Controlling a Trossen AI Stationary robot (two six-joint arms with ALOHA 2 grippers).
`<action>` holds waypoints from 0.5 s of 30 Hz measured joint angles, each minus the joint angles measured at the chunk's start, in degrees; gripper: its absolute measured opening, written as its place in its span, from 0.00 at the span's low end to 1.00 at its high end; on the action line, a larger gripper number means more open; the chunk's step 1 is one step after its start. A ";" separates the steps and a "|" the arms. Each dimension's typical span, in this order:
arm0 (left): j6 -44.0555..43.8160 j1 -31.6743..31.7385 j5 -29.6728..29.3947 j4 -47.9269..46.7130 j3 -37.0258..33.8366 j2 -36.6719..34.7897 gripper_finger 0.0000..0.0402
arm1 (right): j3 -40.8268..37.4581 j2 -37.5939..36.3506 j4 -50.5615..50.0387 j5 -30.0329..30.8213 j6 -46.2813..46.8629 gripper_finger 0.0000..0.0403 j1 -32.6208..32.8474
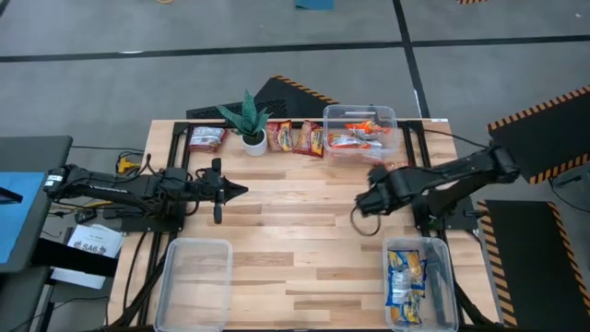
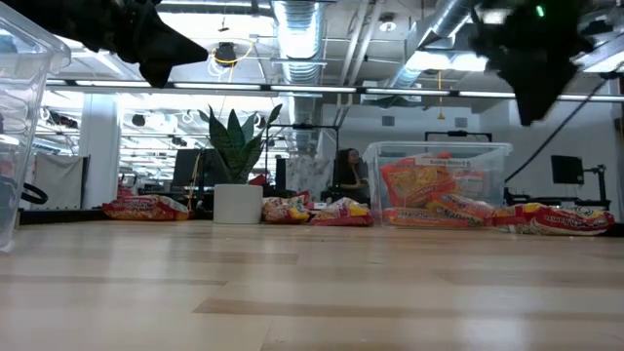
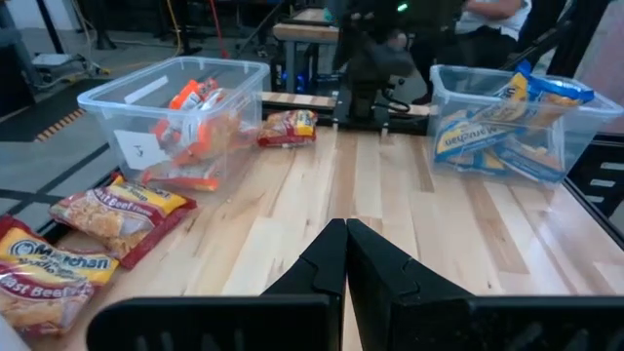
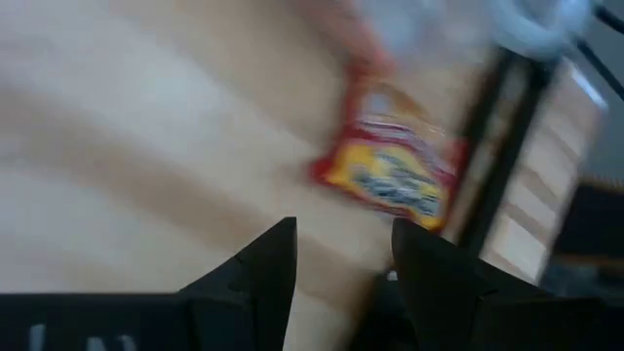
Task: Sort Maruchan noodles
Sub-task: Put the red noodle pack into the left bottom transparent bin
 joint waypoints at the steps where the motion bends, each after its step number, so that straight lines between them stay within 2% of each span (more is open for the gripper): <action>1: 0.00 -0.02 0.00 0.14 0.00 0.00 0.00 | -3.03 -1.74 0.99 1.13 2.33 0.48 -0.99; 5: 0.34 -0.02 -0.02 0.78 0.00 0.00 0.00 | -14.15 -6.07 9.18 4.16 7.54 0.45 -4.76; 8: 0.41 -0.01 -0.03 1.31 0.00 0.01 0.00 | -20.72 -6.49 14.35 4.56 7.69 0.38 -7.83; 11: 0.99 0.00 -0.22 1.33 0.00 0.02 0.00 | -24.68 -4.88 15.85 4.90 8.29 0.26 -10.17; 15: 1.07 -0.02 -0.40 1.36 0.00 0.00 0.00 | -26.68 -1.95 15.66 9.01 12.74 0.06 -11.03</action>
